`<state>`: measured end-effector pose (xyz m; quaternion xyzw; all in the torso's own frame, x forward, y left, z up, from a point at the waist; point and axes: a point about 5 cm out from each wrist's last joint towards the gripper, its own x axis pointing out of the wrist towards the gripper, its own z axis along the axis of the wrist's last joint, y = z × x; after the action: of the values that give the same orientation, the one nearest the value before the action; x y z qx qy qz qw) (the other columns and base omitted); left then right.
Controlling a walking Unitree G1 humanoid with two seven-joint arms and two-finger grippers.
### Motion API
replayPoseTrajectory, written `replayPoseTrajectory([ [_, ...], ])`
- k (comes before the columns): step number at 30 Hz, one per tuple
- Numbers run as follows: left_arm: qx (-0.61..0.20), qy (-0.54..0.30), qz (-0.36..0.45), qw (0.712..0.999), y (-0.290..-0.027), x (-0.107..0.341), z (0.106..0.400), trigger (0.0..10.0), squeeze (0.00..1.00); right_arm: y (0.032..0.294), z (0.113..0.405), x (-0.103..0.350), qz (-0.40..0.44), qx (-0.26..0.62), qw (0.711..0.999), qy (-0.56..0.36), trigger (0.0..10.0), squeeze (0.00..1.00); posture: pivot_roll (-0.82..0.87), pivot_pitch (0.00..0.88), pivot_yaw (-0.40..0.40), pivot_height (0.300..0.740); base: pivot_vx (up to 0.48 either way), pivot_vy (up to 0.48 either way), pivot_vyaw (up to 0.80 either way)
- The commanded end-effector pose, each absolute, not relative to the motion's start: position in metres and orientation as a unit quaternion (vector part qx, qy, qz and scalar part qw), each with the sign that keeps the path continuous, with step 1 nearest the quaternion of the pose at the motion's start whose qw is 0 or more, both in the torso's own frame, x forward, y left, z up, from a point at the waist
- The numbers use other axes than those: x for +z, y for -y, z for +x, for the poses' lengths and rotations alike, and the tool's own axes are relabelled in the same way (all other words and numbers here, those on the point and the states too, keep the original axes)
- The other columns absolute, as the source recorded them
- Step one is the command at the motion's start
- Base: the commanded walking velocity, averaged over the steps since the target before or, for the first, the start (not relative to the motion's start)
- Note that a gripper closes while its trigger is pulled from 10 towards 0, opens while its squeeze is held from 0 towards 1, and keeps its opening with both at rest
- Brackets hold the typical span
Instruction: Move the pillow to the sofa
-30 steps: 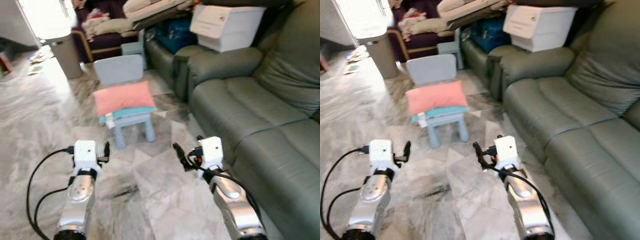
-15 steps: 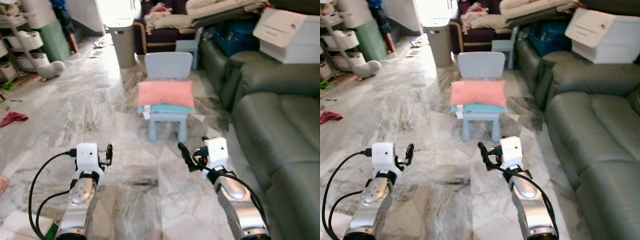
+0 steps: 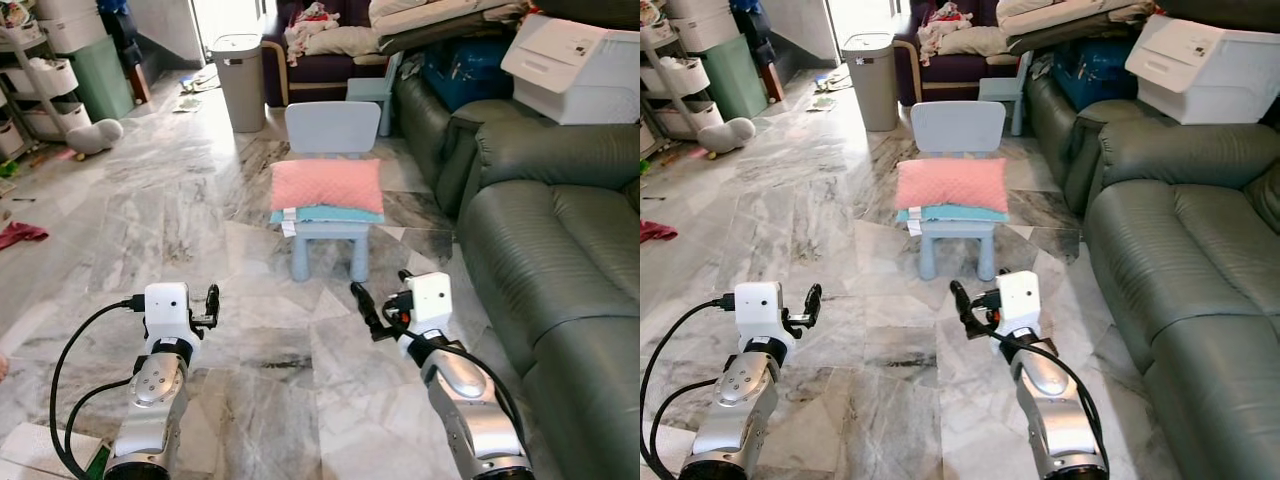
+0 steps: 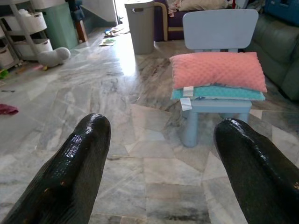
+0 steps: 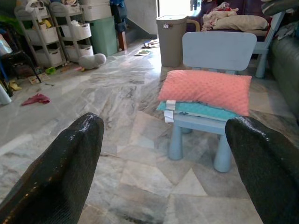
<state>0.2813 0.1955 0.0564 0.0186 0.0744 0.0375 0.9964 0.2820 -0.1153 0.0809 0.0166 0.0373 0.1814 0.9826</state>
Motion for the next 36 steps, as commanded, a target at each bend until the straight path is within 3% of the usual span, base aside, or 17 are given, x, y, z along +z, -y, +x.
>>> replayPoseTrajectory([
  [1,0.039,-0.074,0.018,0.996,-0.1983,0.059,0.2824,10.0,0.0,0.1135,0.2826,0.0868,0.007,0.189,0.982,-0.024,10.0,0.0,-0.12,0.0,0.016,0.74,0.0,0.0,0.48],
  [9,0.036,-0.076,0.013,0.996,-0.1973,0.0578,0.283,10.0,0.0,0.1145,0.2835,0.0862,0.008,0.187,0.982,-0.024,10.0,0.0,-0.13,0.0,0.019,0.74,0.0,0.0,0.56],
  [36,0.037,-0.072,0.01,0.997,-0.1951,0.0592,0.2861,10.0,0.0,0.1172,0.287,0.0872,0.019,0.181,0.983,-0.025,10.0,0.0,-0.12,0.0,0.005,0.74,0.0,0.0,0.0],
])
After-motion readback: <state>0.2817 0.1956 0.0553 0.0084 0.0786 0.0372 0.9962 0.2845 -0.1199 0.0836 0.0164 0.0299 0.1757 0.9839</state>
